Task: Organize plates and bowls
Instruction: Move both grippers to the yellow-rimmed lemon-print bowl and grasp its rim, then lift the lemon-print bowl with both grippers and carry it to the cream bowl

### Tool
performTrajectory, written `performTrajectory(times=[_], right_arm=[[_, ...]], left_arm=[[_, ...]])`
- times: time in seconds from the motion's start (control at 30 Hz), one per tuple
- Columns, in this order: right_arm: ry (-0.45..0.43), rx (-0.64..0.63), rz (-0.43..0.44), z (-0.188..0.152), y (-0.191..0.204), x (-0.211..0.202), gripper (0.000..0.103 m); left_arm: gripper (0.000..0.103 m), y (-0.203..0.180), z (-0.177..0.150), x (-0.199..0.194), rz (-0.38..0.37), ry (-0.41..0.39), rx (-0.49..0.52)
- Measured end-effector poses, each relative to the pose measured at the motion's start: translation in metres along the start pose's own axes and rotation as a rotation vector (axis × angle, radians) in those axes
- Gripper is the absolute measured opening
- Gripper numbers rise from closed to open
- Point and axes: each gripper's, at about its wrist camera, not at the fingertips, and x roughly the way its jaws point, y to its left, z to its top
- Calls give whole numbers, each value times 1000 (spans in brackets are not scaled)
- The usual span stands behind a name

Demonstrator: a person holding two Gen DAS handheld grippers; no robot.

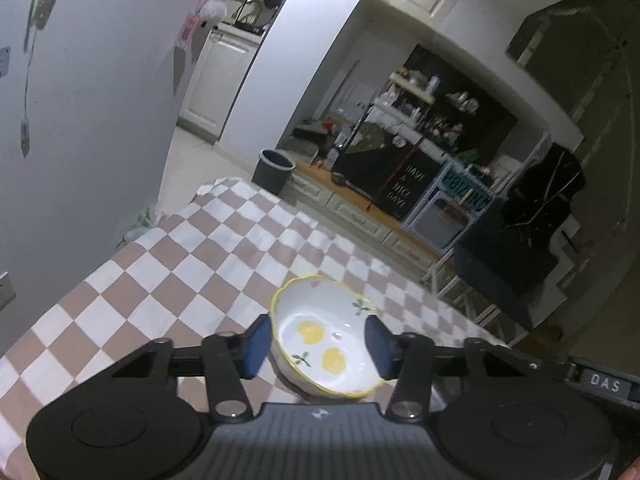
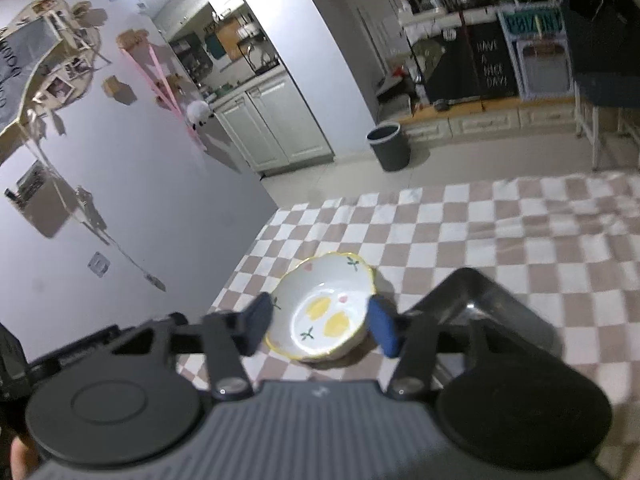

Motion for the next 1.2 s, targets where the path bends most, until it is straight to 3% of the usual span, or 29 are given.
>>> performTrajectory(times=[0.1, 0.23, 0.47, 0.63, 0.8, 0.87, 0.93, 0.97, 1.2], right_arm=[[23, 16, -26, 1, -4, 27, 39], [31, 24, -110, -1, -14, 51, 39], [67, -28, -147, 2, -24, 76, 39], [98, -156, -163, 2, -16, 100, 39], [152, -176, -178, 0, -14, 122, 39], [173, -152, -164, -1, -19, 129, 33], [180, -143, -178, -3, -24, 131, 16], [184, -155, -180, -4, -25, 132, 13], [173, -209, -182, -7, -22, 139, 13]], left_arm=[[46, 4, 3, 23, 22, 34, 9], [46, 9, 5, 51, 64, 65, 27], [43, 17, 0, 87, 88, 100, 47], [17, 24, -6, 98, 103, 97, 44], [14, 26, -5, 107, 99, 108, 72], [13, 25, -6, 111, 100, 120, 80], [11, 22, -7, 118, 95, 143, 86], [11, 21, -8, 121, 99, 152, 94], [14, 21, -10, 134, 96, 176, 111]])
